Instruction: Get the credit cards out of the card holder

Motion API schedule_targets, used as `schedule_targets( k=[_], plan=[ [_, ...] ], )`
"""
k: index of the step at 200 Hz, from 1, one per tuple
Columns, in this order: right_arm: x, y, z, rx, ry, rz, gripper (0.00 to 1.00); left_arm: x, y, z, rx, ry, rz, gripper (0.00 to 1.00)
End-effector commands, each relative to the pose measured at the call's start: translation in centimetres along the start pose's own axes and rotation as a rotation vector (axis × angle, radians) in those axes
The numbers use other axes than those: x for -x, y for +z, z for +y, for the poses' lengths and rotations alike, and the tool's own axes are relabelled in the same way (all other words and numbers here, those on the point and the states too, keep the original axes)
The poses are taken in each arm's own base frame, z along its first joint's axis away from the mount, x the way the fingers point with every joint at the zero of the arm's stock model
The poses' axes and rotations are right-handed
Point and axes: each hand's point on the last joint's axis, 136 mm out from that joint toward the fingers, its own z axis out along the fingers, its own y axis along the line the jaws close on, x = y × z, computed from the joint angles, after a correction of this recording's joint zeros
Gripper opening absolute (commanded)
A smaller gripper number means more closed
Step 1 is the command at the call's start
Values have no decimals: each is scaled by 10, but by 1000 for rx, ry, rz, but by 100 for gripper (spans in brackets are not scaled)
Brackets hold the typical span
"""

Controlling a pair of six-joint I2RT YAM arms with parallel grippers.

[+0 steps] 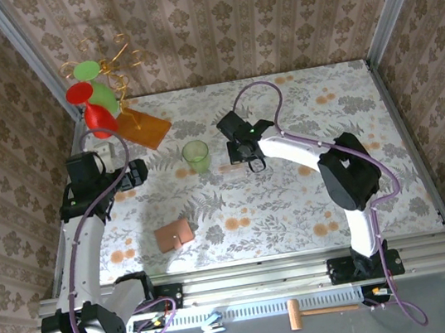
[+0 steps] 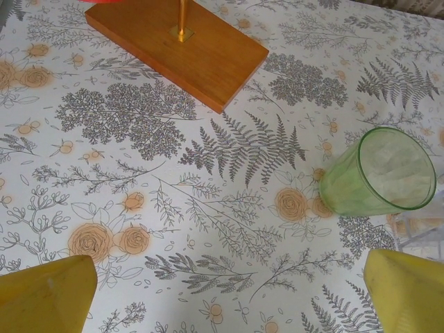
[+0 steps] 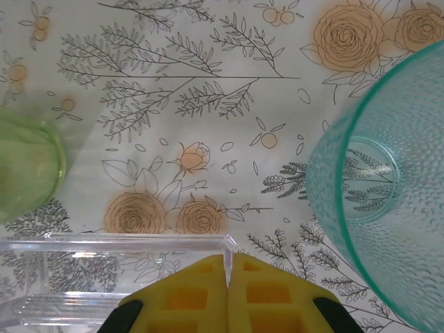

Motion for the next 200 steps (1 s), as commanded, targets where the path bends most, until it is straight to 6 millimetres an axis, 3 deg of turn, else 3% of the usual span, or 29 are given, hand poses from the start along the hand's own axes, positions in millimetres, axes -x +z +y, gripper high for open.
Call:
schedule_targets(
  k=[1,74,200],
  plan=[
    [8,1,-8,-47,21,-11,5,2,-3,3,10,3,-20,100],
    [-6,12,-17,-57,28,42,6,1,-1,3,11,2,-13,100],
    [-20,15,-16,-57,42,84,9,3,-4,9,29,-9,-27,100]
  ],
)
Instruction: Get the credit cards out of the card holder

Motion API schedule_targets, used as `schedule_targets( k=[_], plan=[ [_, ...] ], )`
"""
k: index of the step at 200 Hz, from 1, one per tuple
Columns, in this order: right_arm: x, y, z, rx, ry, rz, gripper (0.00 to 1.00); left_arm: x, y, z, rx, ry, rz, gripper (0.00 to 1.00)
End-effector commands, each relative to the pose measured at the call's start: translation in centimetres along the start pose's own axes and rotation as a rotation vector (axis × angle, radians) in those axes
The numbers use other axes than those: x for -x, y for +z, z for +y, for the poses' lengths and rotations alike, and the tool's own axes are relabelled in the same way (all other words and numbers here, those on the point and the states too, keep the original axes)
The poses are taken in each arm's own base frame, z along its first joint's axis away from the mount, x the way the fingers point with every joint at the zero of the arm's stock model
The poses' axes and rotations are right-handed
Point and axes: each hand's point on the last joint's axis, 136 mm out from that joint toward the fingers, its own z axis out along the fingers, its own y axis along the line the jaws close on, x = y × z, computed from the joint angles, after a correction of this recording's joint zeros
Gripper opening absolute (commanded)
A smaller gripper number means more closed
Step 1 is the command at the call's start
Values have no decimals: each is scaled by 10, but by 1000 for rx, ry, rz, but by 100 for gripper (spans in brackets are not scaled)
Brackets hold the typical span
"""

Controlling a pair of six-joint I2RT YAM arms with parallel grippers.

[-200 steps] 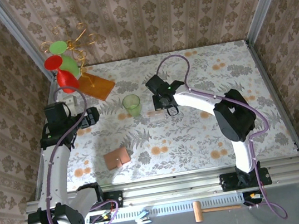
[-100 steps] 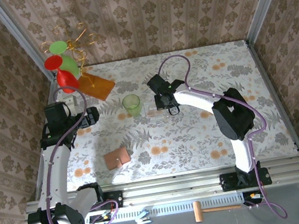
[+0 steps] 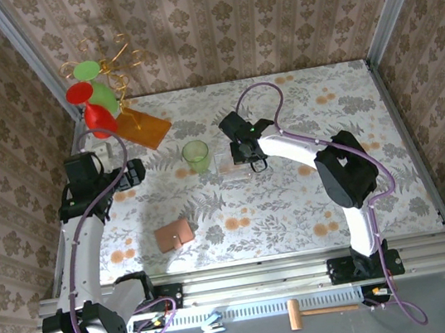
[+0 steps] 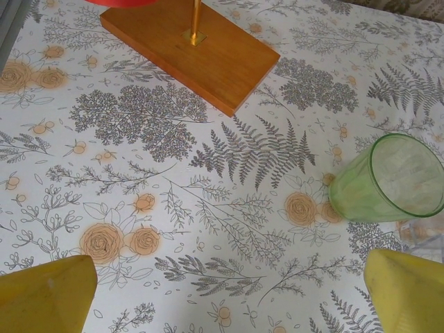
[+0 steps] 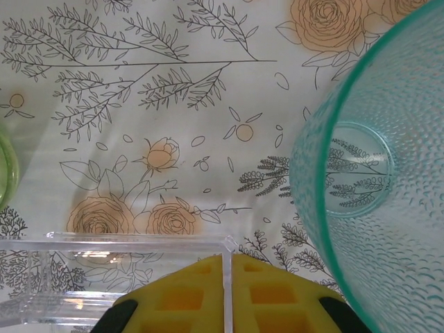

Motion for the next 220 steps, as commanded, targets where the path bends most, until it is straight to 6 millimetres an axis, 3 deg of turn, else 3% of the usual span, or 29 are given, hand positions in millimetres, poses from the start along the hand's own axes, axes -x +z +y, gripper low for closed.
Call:
schedule_targets(
  k=[1,110,182,220],
  plan=[
    [-13,5,-3,-23,13,40,9,1,-3,1,4,1,-16,100],
    [-10,-5,-6,-33,16,19,16,1,-3,3,9,-1,-17,100],
    [-1,-40,2,5,-7,-27,18,-3,1,-1,-19,-14,19,100],
    [-2,-61,20,82,-57,-51,19,-5,5,-2,-24,-17,37,100]
  ],
)
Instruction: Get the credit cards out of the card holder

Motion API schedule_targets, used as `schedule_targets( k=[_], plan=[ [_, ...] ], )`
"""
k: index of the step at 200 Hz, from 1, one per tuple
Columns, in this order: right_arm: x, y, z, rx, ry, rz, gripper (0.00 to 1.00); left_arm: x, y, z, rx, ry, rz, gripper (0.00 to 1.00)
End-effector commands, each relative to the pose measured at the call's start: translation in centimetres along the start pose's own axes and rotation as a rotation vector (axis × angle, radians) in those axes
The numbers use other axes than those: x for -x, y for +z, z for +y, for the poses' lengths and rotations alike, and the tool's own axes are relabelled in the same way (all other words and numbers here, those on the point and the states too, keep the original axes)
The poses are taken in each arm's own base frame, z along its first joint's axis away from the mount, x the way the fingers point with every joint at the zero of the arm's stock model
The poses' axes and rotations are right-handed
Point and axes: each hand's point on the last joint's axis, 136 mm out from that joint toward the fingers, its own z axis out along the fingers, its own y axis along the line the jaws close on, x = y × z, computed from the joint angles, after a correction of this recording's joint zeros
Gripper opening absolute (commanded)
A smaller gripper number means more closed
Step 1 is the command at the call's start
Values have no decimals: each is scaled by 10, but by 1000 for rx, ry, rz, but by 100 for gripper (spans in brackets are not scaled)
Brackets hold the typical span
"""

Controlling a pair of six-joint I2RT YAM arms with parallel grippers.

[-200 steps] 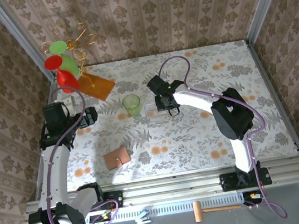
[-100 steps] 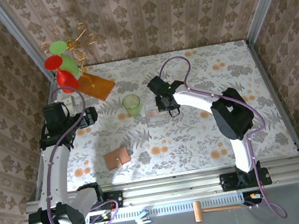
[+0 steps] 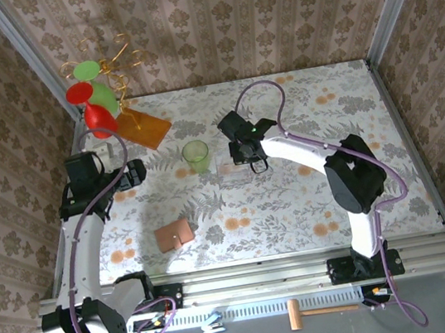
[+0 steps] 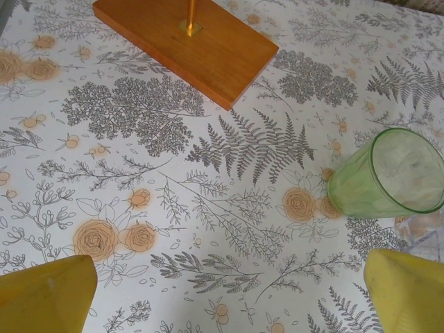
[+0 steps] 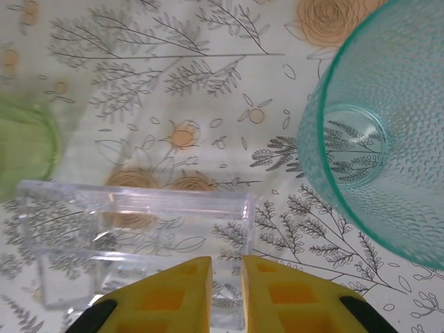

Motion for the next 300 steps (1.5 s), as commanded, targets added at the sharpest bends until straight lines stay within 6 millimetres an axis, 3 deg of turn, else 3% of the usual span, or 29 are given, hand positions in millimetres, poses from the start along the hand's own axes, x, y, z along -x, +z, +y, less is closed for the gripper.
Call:
schedule_targets(
  k=[1,46,82,108,178,211,300],
  plan=[
    [-1,-24,10,42,-39,-20,19,-1,-1,-1,-11,-12,13,100],
    [-22,-40,45,157,-74,1,21,-14,7,-8,-51,-69,76,100],
    [-41,-45,62,194,-101,24,21,-58,27,-37,-174,-205,209,100],
    [-54,-44,62,207,-100,41,22,-95,38,-49,-185,-250,287,100],
    [-71,-40,51,208,-85,61,22,-184,40,-41,-53,-280,460,100],
    [-77,-39,49,211,-86,72,22,-206,38,-46,-69,-301,513,100],
    [-84,-38,43,217,-79,73,23,-249,5,-66,-58,-293,610,100]
  ],
)
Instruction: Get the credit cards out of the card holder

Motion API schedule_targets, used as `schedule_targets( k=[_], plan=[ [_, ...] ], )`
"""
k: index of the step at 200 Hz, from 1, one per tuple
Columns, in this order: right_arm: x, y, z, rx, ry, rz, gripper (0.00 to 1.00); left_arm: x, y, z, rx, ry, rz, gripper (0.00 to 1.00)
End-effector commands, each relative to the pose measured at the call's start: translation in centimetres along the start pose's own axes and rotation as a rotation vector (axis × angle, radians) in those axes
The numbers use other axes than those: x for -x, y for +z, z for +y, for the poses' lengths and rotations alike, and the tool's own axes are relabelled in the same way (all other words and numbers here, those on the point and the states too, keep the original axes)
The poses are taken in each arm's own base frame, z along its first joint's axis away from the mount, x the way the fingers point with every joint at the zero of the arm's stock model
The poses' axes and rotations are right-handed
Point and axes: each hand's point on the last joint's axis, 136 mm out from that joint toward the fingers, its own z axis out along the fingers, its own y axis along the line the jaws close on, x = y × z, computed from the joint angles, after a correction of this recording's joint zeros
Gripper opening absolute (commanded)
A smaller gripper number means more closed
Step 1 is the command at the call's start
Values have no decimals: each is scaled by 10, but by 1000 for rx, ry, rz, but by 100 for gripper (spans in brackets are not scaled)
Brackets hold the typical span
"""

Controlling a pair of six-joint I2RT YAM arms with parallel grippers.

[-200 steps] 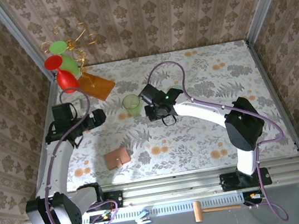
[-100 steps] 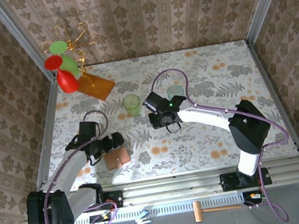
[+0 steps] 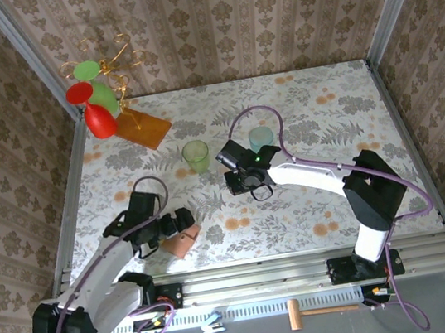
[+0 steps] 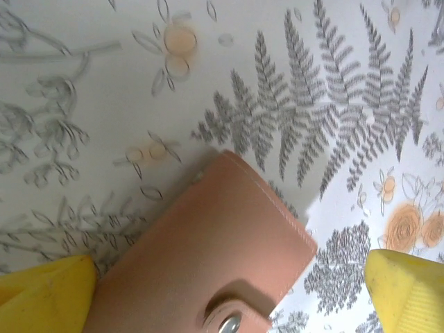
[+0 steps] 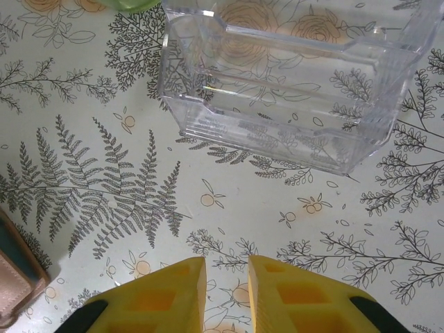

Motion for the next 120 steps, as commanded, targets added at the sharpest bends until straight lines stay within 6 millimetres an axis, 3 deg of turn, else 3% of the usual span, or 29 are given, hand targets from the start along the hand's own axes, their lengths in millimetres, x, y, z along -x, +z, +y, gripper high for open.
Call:
schedule_targets(
  k=[1,39,76,120],
  plan=[
    [2,-9,3,36,31,-26,23,-28,3,12,60,-53,66,100],
    [-3,-10,1,37,31,-24,24,-43,0,12,125,-10,95,100],
    [-8,-10,-4,26,27,-18,24,-36,-6,18,248,40,79,98],
    [-9,-12,-10,9,21,-29,25,-33,1,2,330,148,142,97]
  ],
)
